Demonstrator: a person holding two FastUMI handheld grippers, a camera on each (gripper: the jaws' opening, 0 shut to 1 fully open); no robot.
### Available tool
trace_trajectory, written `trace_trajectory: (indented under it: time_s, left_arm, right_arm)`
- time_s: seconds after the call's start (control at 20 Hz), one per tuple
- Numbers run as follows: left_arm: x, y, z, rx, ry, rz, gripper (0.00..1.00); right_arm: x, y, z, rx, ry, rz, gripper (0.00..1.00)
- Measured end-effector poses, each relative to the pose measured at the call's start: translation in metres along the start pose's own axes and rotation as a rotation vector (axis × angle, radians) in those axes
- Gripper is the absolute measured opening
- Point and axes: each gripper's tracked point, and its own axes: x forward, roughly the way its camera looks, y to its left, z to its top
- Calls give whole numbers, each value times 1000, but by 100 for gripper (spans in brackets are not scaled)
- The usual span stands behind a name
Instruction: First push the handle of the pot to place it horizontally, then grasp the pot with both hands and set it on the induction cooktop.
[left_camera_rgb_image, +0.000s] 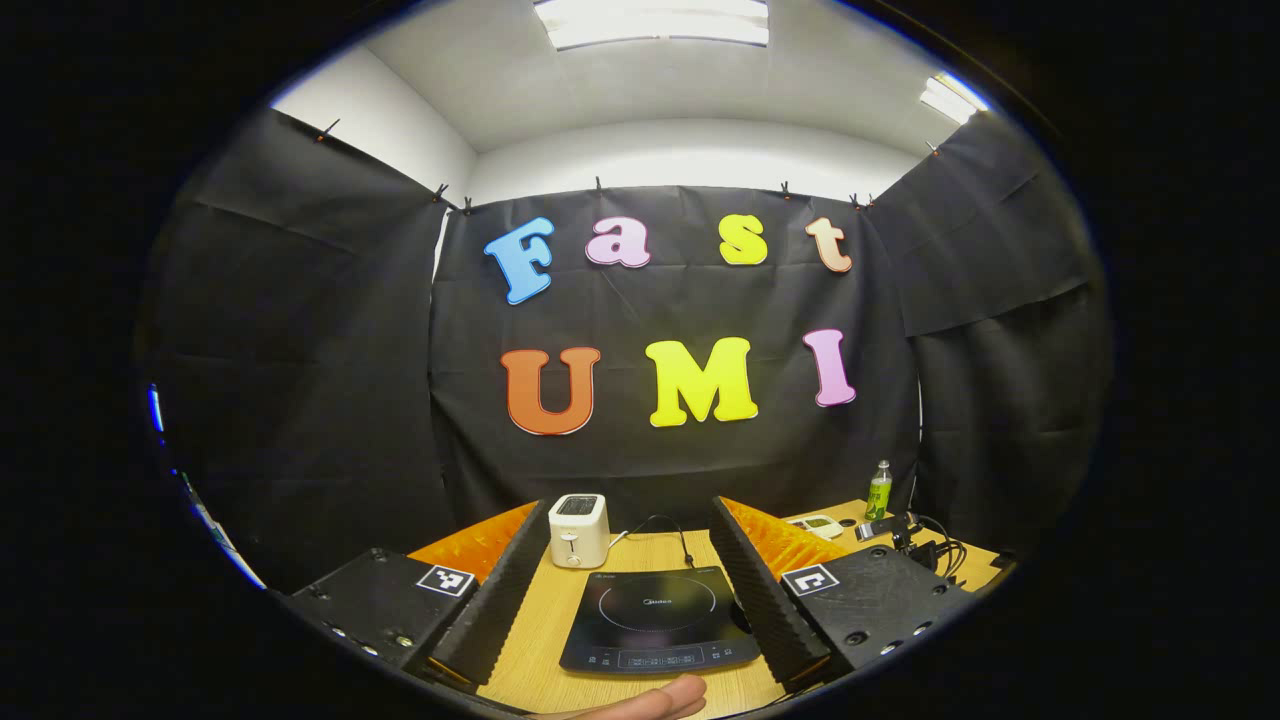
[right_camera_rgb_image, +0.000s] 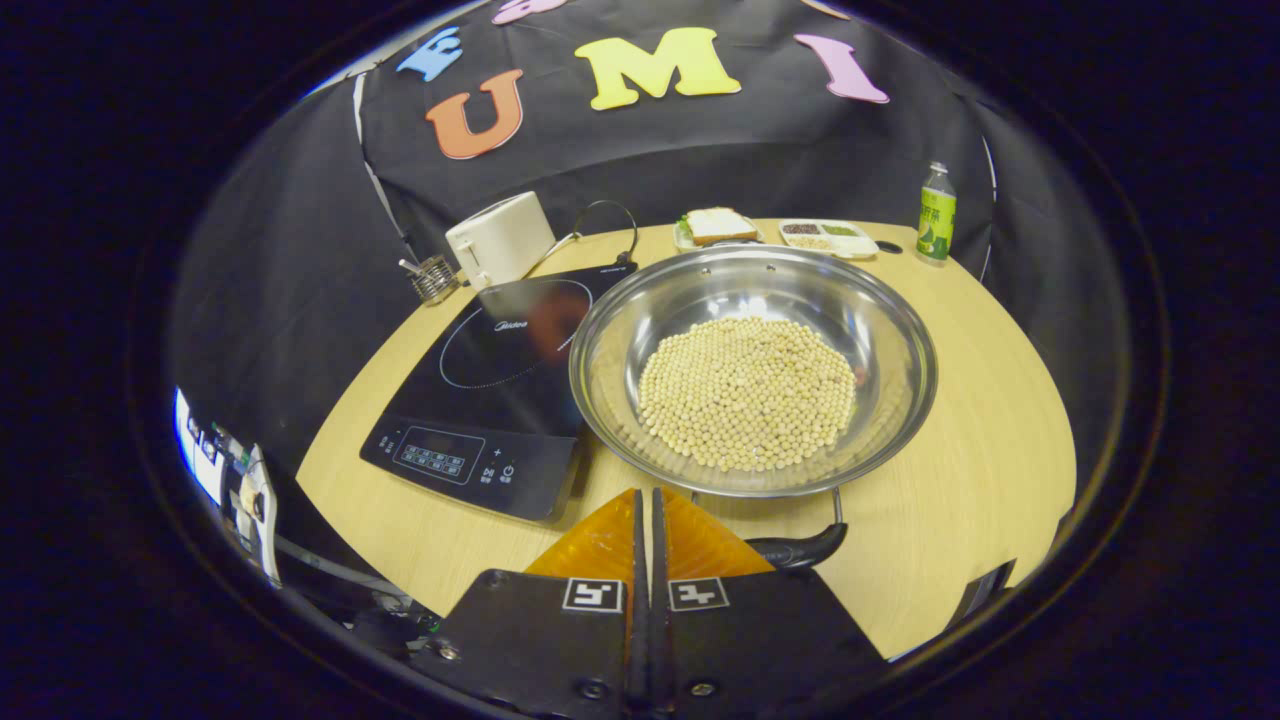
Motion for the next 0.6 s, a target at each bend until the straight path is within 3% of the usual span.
trace_trajectory:
  time_s: [0.05,0.3,0.45,0.6]
  left_arm:
    - [0,0,-1,2,3,0,95]
    - [-1,-7,-7,-5,16,-16,95]
    - [-2,-17,-11,-35,39,-68,95]
    - [-5,-12,-8,-16,26,-52,95]
  right_arm:
    - [0,0,0,-2,1,-1,4]
    - [-3,-9,-3,-18,7,-13,4]
    - [-4,-14,-1,-33,5,-18,4]
    - [-6,-18,-2,-57,1,-19,1]
